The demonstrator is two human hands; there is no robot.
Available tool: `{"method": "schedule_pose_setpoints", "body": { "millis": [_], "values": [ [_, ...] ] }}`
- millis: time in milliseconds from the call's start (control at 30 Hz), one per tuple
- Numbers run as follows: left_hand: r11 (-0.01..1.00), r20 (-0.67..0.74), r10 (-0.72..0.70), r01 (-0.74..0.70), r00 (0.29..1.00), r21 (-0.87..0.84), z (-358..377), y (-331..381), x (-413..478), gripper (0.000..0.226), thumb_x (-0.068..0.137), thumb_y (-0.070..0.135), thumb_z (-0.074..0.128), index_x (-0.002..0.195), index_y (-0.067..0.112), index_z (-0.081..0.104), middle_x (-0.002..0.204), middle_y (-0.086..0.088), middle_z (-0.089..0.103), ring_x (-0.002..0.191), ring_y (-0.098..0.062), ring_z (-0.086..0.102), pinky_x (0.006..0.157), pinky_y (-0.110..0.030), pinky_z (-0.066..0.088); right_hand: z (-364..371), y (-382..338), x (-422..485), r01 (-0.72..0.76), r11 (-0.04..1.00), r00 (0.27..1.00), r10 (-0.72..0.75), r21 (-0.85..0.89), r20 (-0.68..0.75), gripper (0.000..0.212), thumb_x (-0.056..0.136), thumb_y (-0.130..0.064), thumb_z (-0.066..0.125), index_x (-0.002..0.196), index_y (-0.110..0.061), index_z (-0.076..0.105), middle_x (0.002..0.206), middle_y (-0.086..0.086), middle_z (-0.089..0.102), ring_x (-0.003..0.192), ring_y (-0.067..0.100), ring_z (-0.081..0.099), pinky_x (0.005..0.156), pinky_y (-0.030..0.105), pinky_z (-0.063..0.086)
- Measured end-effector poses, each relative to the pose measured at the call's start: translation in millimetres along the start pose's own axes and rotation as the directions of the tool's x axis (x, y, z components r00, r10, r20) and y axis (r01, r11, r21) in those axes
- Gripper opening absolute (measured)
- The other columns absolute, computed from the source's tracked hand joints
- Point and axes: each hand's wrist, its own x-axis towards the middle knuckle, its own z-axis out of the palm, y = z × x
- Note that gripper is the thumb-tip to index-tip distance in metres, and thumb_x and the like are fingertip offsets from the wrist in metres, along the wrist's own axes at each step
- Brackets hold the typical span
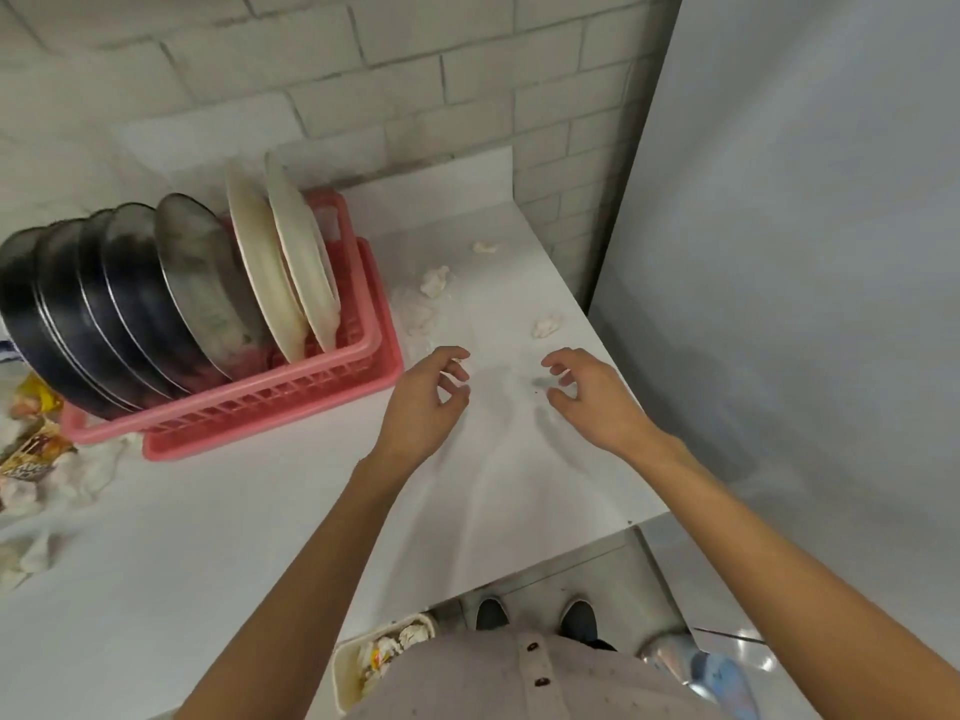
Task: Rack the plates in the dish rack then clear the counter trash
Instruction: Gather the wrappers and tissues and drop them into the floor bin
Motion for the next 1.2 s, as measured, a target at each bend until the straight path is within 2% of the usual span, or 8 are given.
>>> {"method": "schedule_pose_setpoints", "body": {
  "millis": [133,233,467,600,700,867,1000,1200],
  "values": [
    [0.944,0.027,0.040,-0.046,0.999,0.327,2,-21,27,0.055,0.084,0.012,0.067,0.135,0.020,0.050,0.131,0.000,0.053,0.115,-0.017,0.052,0.091,-0.030,0.047,-4,14,42,0.014,0.989,1.000,-0.014,-0.151,-0.004,0.041,0.090,-0.011,0.058,0.130,-0.014,0.051,0.138,0.006,0.043,0.119,0.025,0.049,0.095,0.034,0.045],
    [0.843,0.135,-0.066,-0.017,0.989,0.537,3,-28,50,0.063,0.084,0.014,0.066,0.142,0.017,0.043,0.144,-0.002,0.042,0.130,-0.024,0.042,0.090,-0.034,0.048,-4,20,72,-0.002,0.958,1.000,0.007,-0.288,0.017,0.049,0.091,-0.012,0.056,0.138,-0.015,0.044,0.144,0.006,0.033,0.125,0.029,0.042,0.088,0.042,0.051],
    [0.710,0.125,-0.080,-0.032,0.989,0.704,11,-44,75,0.013,0.079,0.004,0.053,0.086,0.015,0.057,0.089,0.000,0.061,0.085,-0.026,0.062,0.062,-0.028,0.038,11,29,111,0.071,0.851,0.993,-0.012,-0.521,0.115,0.042,0.090,-0.007,0.051,0.131,-0.014,0.047,0.131,0.011,0.039,0.116,0.031,0.041,0.083,0.040,0.051],
    [0.639,0.135,0.019,-0.116,0.991,0.760,11,-47,82,0.014,0.091,0.018,0.059,0.076,0.016,0.060,0.080,0.004,0.063,0.075,-0.020,0.062,0.065,-0.028,0.044,17,39,116,0.138,0.858,0.988,-0.081,-0.495,0.134,0.026,0.091,-0.004,0.050,0.115,-0.010,0.057,0.116,0.010,0.045,0.105,0.027,0.044,0.080,0.036,0.050],
    [0.672,0.129,0.036,-0.120,0.991,0.731,10,-49,89,0.018,0.090,0.021,0.058,0.090,0.024,0.075,0.095,0.009,0.073,0.085,-0.014,0.066,0.083,-0.029,0.046,17,43,121,0.158,0.905,0.984,-0.110,-0.396,0.142,0.025,0.091,-0.003,0.051,0.113,-0.012,0.060,0.113,0.006,0.047,0.102,0.024,0.049,0.082,0.036,0.051],
    [0.830,0.087,0.104,-0.135,0.991,0.541,7,-33,87,0.009,0.085,0.015,0.058,0.088,0.017,0.066,0.092,0.006,0.071,0.082,-0.017,0.065,0.073,-0.030,0.051,18,41,122,0.145,0.944,0.980,-0.095,-0.295,0.176,0.016,0.092,-0.014,0.060,0.108,-0.013,0.058,0.106,0.003,0.045,0.082,0.022,0.055,0.077,0.034,0.049],
    [0.944,0.174,0.070,-0.122,0.982,0.308,15,-23,62,0.008,0.084,0.015,0.061,0.090,0.021,0.062,0.089,0.009,0.073,0.084,-0.009,0.069,0.076,-0.031,0.055,23,46,118,0.092,0.963,0.986,-0.053,-0.255,0.155,0.014,0.089,-0.012,0.061,0.102,-0.013,0.057,0.102,0.002,0.048,0.085,0.024,0.056,0.078,0.035,0.048],
    [0.991,0.097,-0.113,0.118,0.989,-0.056,36,-31,36,0.022,0.085,0.002,0.056,0.090,0.024,0.059,0.072,0.007,0.069,0.070,-0.012,0.063,0.069,-0.028,0.051,28,43,112,0.037,0.973,0.993,-0.010,-0.228,0.118,0.015,0.087,-0.013,0.059,0.102,-0.014,0.057,0.104,0.001,0.047,0.084,0.024,0.057,0.075,0.030,0.046]
  ]
}}
